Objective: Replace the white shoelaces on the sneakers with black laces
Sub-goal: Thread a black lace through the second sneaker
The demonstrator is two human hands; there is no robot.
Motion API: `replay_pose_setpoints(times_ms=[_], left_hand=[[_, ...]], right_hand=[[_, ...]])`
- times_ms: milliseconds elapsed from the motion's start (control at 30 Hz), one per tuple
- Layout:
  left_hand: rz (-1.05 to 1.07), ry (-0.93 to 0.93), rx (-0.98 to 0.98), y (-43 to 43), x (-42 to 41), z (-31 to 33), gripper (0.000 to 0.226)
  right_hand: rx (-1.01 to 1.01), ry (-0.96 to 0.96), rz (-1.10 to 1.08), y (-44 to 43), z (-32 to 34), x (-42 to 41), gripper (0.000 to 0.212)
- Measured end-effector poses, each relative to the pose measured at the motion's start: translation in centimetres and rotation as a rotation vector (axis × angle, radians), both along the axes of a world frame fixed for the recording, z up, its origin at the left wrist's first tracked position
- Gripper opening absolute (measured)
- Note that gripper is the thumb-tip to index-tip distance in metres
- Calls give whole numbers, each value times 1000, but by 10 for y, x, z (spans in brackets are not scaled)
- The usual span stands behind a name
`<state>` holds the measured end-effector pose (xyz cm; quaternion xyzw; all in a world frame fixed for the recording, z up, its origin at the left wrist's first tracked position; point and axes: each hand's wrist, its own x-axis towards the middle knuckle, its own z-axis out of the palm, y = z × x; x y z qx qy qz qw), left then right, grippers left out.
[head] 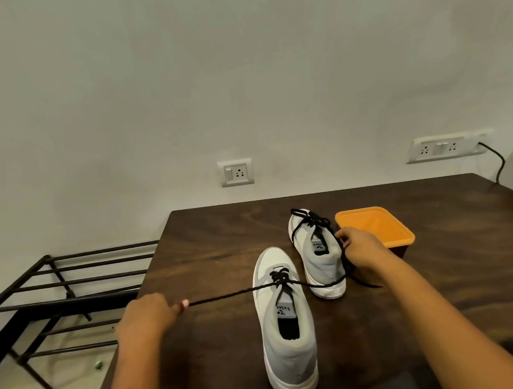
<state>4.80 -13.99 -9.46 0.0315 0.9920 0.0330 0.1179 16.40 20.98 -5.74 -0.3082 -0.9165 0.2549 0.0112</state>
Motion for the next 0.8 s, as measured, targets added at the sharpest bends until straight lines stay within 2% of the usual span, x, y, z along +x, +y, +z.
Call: replay_pose_setpoints(times_ms=[67, 100, 133, 200, 267, 333, 400, 467, 533, 600, 733, 800], left_hand=[[-33, 7, -98, 12, 7, 0, 45], [-109, 45, -37, 23, 9, -1, 43], [-202, 88, 108, 36, 12, -4, 40], [-355, 95, 511, 66, 23, -9, 35], [-437, 1, 717, 92, 39, -15, 26], [-468, -20, 738, 108, 50, -24, 17], [-459, 17, 742, 112, 51, -31, 8], [-471, 34, 752, 113, 48, -35, 24], [-517, 22, 748, 114, 48, -38, 32], [-551, 71, 727, 113, 49, -38, 29], [-516, 305, 585, 103, 44, -34, 21], [-514, 286, 555, 103, 44, -35, 21]], right_hand=[[132, -123, 186, -13, 3, -4, 62], [108, -107, 259, -22, 6, -5, 63], [24, -73, 317, -31, 9, -5, 59], [-175, -56, 380, -49, 9, -5, 38], [-182, -139, 457, -61, 2, -4, 16], [-136, -198, 489, -65, -5, -4, 17], [-247, -198, 477, -63, -10, -4, 17], [-297, -191, 471, -61, -7, -3, 19], [-232, -136, 472, -59, -6, -3, 22], [-186, -100, 482, -56, -6, -4, 26], [-207, -174, 526, -52, -6, -3, 31], [-227, -151, 527, -49, -7, -3, 30]])
